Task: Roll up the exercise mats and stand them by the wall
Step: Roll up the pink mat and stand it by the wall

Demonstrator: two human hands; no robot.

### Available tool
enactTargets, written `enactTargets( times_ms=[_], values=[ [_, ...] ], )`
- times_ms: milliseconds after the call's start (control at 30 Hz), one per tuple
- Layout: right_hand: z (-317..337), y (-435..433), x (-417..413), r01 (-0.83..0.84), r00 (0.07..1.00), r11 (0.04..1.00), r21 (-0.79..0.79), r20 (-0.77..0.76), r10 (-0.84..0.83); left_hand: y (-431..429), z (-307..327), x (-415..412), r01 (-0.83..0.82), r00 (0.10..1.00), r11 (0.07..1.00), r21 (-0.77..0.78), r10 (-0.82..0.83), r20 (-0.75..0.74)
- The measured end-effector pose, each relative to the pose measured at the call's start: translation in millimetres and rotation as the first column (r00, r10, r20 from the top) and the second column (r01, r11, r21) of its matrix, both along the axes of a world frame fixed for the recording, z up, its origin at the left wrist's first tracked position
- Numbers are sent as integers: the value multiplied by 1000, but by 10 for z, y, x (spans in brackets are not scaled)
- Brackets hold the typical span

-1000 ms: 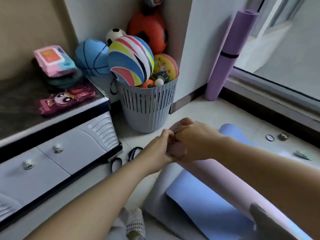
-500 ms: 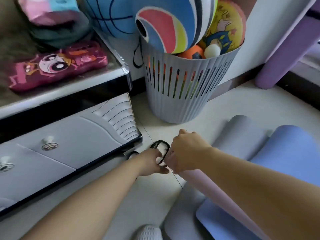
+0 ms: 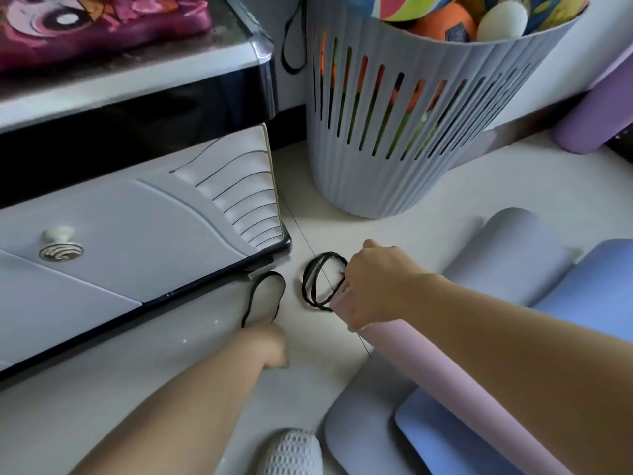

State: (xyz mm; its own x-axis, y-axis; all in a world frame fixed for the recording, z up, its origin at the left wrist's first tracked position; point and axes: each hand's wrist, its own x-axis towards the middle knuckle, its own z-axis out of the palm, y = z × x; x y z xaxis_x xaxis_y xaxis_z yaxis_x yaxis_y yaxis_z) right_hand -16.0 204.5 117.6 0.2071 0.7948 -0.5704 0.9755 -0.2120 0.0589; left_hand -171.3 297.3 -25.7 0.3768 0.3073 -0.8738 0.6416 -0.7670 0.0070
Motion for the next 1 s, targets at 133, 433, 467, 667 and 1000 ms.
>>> enactTargets(
  times_ms=[133, 433, 467, 667, 1000],
  values=[
    [106, -71, 10, 16, 1000, 1000, 13, -1, -16, -3, 166, 83, -44, 997, 997, -59, 47, 60],
    [962, -741, -77, 124, 992, 974, 191, -6, -125, -478, 1640, 489, -61, 857, 955, -289, 199, 476],
    [1096, -849, -90, 138, 990, 965, 224, -5, -140, -560, 1843, 476, -43, 822, 959, -281, 194, 536],
    [1927, -1773, -353, 209, 974, 831, 516, -31, -225, -1260, 3084, 190, 258, 566, 951, -168, -8, 824],
    [3037, -3444, -1071, 176, 915, 605, 777, 97, -391, -2640, 4235, -158, 468, 20, 795, 387, -447, 894]
  ],
)
